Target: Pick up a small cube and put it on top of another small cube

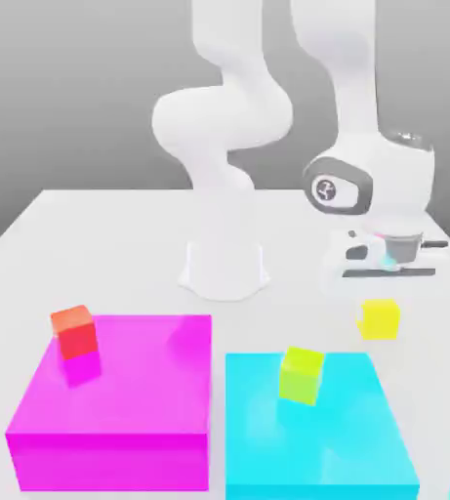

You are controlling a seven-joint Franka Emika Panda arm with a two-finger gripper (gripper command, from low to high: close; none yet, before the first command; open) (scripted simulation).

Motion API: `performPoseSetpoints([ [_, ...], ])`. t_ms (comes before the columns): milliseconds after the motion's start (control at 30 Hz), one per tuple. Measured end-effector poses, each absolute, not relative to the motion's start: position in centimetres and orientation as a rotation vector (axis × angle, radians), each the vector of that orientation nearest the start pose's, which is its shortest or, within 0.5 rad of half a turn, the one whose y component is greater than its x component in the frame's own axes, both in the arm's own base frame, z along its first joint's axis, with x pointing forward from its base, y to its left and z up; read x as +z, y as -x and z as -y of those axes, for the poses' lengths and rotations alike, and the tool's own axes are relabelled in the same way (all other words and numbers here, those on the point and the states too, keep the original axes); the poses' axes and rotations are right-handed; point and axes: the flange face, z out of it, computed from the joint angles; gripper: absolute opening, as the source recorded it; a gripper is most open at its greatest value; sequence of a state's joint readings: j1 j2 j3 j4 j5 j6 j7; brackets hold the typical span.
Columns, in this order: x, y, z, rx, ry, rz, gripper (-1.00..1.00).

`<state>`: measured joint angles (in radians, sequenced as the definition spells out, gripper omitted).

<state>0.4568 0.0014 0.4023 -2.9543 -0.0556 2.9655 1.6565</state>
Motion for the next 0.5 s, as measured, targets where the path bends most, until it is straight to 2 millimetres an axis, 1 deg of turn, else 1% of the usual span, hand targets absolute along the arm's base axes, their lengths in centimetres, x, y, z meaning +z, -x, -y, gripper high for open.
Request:
performPoseSetpoints([
  [233, 19.7, -20.8, -23.9, 0.000, 2.926, -1.137, -1.00],
  [333, 20.6, -23.2, -25.8, 0.043, 2.961, -0.986, -1.00],
  [500, 22.0, -28.9, -28.6, 0.087, 3.007, -0.696, -1.00],
])
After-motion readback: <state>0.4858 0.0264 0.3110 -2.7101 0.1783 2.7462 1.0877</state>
